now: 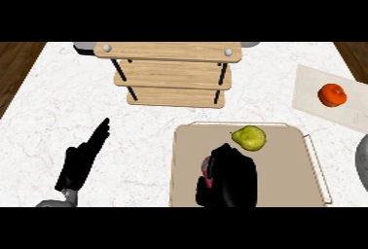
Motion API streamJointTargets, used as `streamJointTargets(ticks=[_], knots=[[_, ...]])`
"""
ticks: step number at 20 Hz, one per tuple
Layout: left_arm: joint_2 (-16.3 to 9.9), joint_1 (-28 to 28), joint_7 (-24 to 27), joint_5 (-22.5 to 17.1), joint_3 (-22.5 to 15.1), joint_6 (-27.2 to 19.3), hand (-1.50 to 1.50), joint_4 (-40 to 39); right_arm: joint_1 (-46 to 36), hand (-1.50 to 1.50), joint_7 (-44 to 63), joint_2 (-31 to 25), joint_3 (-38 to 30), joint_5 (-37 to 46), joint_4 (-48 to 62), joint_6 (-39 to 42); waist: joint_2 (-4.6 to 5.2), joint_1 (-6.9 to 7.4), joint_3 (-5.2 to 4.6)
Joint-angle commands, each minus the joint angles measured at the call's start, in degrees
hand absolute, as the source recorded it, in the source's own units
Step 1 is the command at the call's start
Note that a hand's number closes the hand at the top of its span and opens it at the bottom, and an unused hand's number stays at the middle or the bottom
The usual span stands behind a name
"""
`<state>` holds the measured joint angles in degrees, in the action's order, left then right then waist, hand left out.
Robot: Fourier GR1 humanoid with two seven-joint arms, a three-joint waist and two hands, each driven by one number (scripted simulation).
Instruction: Pick the can from the tray and place it in the tiered shelf
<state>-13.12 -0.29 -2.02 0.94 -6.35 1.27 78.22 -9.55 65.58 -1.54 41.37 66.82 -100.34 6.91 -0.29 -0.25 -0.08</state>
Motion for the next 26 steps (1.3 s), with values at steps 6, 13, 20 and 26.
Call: streamJointTargets(ticks=[6, 13, 20, 26], knots=[[1.18, 0.28, 1.92, 1.59, -0.75, -0.72, 0.00, -0.88, -10.53, 1.50, 13.88, 1.48, -1.02, 10.48, -17.03, 5.82, -0.03, 0.10, -0.05], [-0.22, 0.60, -2.41, 1.01, -0.24, 0.35, 0.00, 3.13, -24.35, 1.50, 15.03, 1.50, -9.38, 8.28, -15.03, 7.45, 0.15, 1.11, 0.00], [1.01, -2.35, -4.36, 0.35, -0.42, 1.20, 0.00, 2.10, -38.05, 1.50, 9.25, 1.51, -23.89, 5.30, -1.61, 8.46, 0.35, 1.30, 0.01], [1.49, -1.60, -1.55, 2.36, -0.30, -0.36, 0.00, 0.57, -49.07, 1.50, 1.00, 1.52, -36.91, 3.79, 14.19, 4.59, 0.54, 1.57, 0.03]])
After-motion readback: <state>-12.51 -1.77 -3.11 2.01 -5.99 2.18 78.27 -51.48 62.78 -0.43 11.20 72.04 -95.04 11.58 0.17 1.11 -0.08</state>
